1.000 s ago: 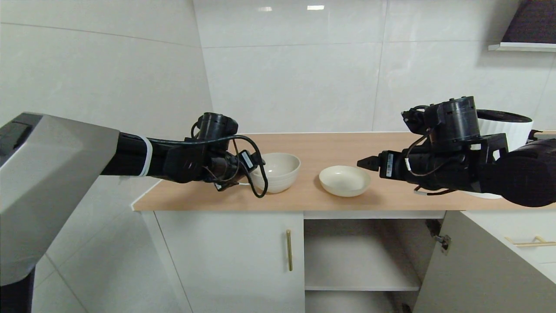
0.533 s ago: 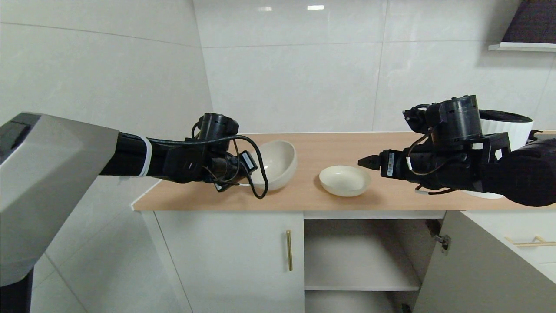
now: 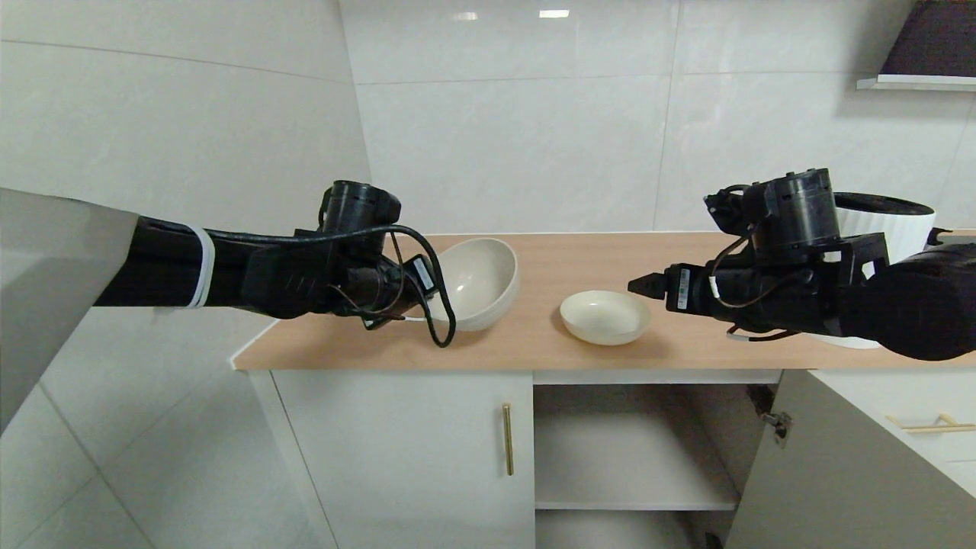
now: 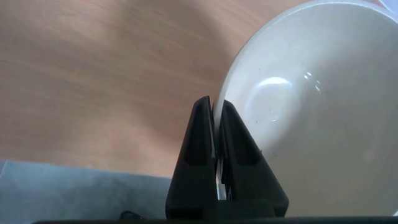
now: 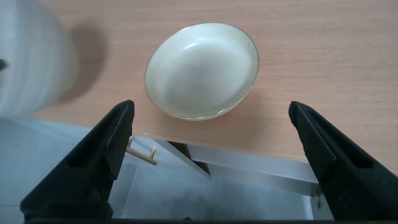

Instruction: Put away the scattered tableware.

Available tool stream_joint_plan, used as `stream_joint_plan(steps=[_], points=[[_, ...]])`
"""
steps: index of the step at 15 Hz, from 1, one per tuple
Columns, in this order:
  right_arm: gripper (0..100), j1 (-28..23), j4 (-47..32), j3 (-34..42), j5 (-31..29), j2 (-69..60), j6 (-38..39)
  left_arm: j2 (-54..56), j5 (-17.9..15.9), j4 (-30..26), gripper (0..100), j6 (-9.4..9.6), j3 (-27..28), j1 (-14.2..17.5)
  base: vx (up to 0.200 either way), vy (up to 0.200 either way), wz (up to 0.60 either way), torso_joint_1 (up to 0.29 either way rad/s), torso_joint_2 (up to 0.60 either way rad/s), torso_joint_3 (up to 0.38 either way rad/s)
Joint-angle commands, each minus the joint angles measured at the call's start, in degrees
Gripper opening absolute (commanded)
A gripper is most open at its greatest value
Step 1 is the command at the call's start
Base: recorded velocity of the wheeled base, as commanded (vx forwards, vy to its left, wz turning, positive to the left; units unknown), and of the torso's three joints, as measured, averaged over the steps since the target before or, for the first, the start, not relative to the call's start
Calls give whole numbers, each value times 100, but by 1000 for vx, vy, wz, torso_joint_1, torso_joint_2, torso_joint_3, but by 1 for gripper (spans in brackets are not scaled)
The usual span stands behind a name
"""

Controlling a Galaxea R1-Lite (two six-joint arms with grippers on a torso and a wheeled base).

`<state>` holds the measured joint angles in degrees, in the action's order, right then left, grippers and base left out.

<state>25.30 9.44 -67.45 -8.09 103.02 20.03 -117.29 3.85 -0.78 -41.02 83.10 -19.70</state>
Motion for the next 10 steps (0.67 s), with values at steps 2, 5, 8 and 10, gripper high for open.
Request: stream_joint_plan(steps=[2,5,8,10], points=[[100,-25,-363,-603,-781,666,-8,268,-7,-1,0,103,-189,-25,0,0,0,0,0,0],[100,-42,-645,-910,-1089,1018,1,417,-16,25,0,279,-400,-113,0,0,0,0,0,0],[100,-51,-610,-1077,-1423,1493,10,584,-16,25,0,543,-611,-157,0,0,0,0,0,0],[100,-86,-610,-1218,-1564,1765,63,637,-16,25,0,569,-637,-210,0,0,0,0,0,0]])
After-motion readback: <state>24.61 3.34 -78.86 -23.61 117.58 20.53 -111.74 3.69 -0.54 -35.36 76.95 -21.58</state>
